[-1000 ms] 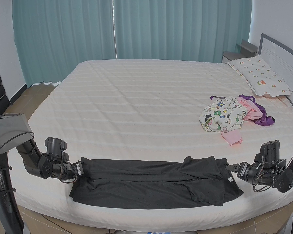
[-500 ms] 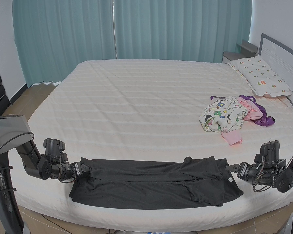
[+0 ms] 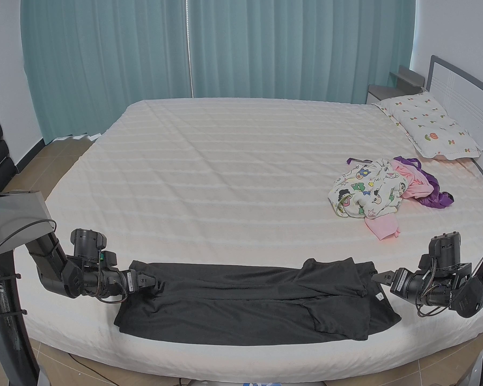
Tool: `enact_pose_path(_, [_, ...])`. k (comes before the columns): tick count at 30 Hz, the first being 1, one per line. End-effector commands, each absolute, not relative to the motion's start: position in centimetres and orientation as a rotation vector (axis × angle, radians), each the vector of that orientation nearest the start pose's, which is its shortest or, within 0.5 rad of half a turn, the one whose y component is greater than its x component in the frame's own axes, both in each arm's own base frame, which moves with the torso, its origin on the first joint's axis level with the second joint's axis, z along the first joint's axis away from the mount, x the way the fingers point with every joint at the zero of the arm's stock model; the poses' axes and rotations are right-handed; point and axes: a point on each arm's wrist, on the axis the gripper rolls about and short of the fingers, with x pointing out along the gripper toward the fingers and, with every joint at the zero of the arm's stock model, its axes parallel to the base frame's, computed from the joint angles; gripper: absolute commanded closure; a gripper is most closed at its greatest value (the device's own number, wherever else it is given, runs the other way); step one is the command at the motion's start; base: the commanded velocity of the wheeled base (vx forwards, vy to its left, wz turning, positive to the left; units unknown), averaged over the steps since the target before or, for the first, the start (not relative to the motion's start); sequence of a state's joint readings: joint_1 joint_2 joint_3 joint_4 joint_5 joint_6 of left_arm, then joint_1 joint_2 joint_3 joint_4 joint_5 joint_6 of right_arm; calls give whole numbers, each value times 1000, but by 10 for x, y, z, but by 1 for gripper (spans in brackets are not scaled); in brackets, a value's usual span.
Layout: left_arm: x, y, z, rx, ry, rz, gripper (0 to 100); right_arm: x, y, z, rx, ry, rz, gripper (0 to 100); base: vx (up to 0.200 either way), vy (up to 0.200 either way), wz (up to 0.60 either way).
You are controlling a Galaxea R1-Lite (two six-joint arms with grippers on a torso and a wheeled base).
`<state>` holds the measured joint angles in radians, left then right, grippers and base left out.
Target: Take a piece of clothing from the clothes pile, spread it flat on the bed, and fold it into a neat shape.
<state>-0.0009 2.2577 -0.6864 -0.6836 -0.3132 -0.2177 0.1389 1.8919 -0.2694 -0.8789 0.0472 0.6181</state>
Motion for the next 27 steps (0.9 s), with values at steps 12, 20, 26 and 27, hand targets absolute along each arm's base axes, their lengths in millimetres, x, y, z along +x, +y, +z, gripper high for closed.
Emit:
enact_pose_path(12, [328,24,-23,-396,900,-135,0,234,34,33,549,790,-61,0,0,0,0])
enact_pose_path(20, [315,44,7,-426,827,-99,0,234,35,33,547,789,-59,0,0,0,0])
enact_pose_path(26, [308,27,16,-427,827,-183,0,233,35,33,546,792,-58,0,0,0,0])
enact_pose_path(27, [309,25,15,-426,830,-188,0,233,35,33,546,792,-58,0,0,0,0])
